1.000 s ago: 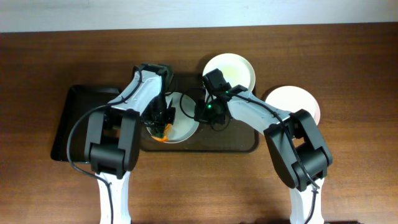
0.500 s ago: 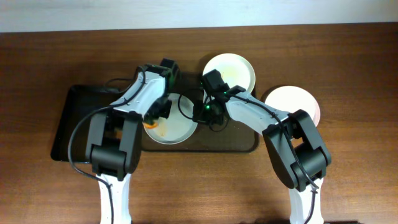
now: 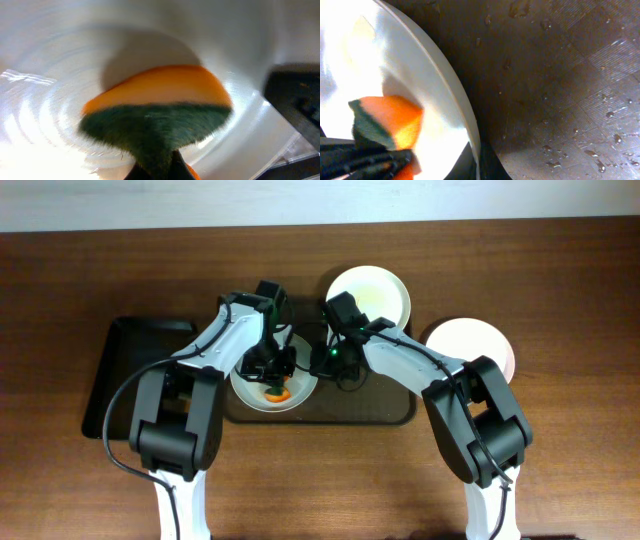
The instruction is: Clean dirty plates on tray and stack at the side
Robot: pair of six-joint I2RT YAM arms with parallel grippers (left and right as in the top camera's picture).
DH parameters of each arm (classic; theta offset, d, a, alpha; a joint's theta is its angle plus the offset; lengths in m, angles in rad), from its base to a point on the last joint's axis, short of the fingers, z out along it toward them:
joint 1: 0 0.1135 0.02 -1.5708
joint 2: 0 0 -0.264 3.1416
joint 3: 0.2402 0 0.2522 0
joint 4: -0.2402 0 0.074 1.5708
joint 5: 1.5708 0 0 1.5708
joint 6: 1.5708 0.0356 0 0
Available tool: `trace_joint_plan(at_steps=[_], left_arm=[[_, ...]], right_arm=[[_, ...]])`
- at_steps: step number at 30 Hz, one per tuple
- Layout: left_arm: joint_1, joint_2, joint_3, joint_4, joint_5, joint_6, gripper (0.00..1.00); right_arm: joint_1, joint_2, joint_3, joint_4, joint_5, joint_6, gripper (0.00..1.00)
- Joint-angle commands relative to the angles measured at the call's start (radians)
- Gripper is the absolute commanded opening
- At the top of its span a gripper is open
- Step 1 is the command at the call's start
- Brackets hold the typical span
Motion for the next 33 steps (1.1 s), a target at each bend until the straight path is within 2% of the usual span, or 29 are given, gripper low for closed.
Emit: trace_joint_plan(at_steps=[1, 2, 4, 8, 10, 12, 15, 18, 20, 23, 27, 29, 31, 32, 33], left_arm=[[0.022, 0.185, -0.164, -0.025, -0.429, -0.347, 0.00], [0.022, 0.185, -0.164, -0.064, -0.491, -0.476, 0.00], [0.022, 0.185, -0.164, -0.055, -0.564, -0.595, 0.00], [0.022, 0.185, -0.164, 0.170, -0.674, -0.593, 0.00], [0.021, 0.185, -0.164, 0.280, -0.652, -0.436, 0.00], [0.020, 0.185, -0.162, 0.384, -0.587, -0.154, 0.00], [0.020, 0.184, -0.149, 0.413, -0.384, 0.133, 0.00], [0.020, 0.184, -0.110, 0.385, -0.237, 0.254, 0.00], [0.020, 0.184, -0.018, 0.306, -0.142, 0.309, 0.00], [0.021, 0.184, 0.087, 0.238, -0.108, 0.307, 0.00], [0.064, 0.184, 0.371, 0.044, -0.089, 0.137, 0.00], [0.106, 0.184, 0.558, -0.087, -0.084, 0.002, 0.00], [0.148, 0.184, 0.750, -0.203, -0.028, -0.018, 0.00], [0.167, 0.184, 0.855, -0.262, -0.014, -0.018, 0.00], [0.177, 0.184, 0.931, -0.305, -0.014, -0.017, 0.00]], right_arm=[[-0.003, 0.032, -0.008, -0.015, 0.050, -0.002, 0.04], [-0.003, 0.032, -0.008, -0.014, 0.050, -0.002, 0.04], [-0.003, 0.032, -0.008, -0.014, 0.050, -0.002, 0.04], [-0.003, 0.032, -0.008, -0.015, 0.050, -0.002, 0.04], [-0.003, 0.032, -0.008, -0.014, 0.050, -0.002, 0.04], [-0.003, 0.032, -0.008, -0.014, 0.051, -0.002, 0.04], [-0.003, 0.032, -0.008, -0.014, 0.055, -0.002, 0.04], [-0.003, 0.032, -0.008, -0.016, 0.054, -0.002, 0.04], [-0.003, 0.032, -0.008, -0.015, 0.054, -0.002, 0.04], [-0.003, 0.032, -0.008, -0.018, 0.054, -0.002, 0.04], [-0.004, 0.032, -0.008, -0.030, 0.048, -0.010, 0.04], [-0.022, 0.032, -0.007, -0.029, -0.005, -0.014, 0.04], [-0.050, 0.032, -0.007, -0.006, -0.060, -0.068, 0.04], [-0.063, 0.032, -0.007, 0.016, -0.083, -0.107, 0.12], [-0.069, 0.032, -0.007, 0.035, -0.082, -0.162, 0.31]])
